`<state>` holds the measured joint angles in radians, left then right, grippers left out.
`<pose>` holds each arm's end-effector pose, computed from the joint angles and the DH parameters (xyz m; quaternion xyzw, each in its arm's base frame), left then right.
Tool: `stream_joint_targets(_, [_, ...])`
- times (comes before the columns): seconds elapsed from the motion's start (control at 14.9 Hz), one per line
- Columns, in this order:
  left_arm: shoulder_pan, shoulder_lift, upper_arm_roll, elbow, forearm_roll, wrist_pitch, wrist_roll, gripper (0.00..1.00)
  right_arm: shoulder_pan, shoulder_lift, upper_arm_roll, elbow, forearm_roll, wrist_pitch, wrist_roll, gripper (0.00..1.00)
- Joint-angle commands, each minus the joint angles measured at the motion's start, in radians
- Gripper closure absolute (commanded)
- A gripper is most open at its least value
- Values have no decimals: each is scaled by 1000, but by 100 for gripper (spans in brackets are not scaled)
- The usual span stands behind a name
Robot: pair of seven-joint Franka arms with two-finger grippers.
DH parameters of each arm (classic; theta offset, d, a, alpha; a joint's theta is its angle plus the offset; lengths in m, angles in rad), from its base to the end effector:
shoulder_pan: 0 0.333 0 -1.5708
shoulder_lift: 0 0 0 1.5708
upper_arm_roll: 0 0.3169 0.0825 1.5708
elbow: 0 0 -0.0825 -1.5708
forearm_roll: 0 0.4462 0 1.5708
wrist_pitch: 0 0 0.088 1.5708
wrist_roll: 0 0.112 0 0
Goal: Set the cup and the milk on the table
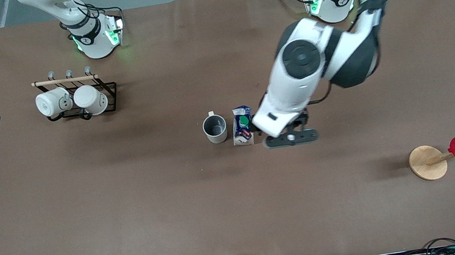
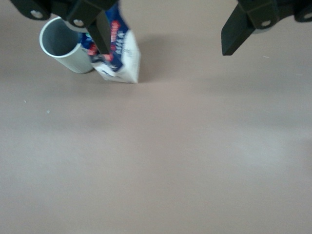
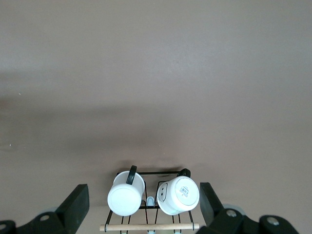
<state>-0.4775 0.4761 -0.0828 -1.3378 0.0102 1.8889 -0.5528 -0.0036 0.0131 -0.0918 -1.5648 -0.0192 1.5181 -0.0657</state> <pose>0.6565 -0.3976 0.4454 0.9992 0.0001 0.0252 0.0320 0.6116 -0.0604 0.6111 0.9994 -0.0151 -0.0306 0.0078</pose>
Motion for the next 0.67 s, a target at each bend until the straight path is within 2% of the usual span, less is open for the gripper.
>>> stream_joint_targets(0.0, [81, -144, -5, -127, 5, 6, 72, 0, -13, -8, 6, -9, 21, -1, -9, 0])
stream_joint_targets(0.27, [164, -292, -8, -248, 4, 7, 217, 0, -13, -8, 6, -11, 21, 2, -9, 0])
stream_joint_targets(0.47, [215, -347, -8, -273, 1, 3, 348, 0, -13, -8, 6, -11, 21, 4, -9, 0])
stream_joint_targets(0.6, [243, -369, -8, -262, 1, -25, 369, 0, -13, -8, 6, -12, 21, 5, -9, 0])
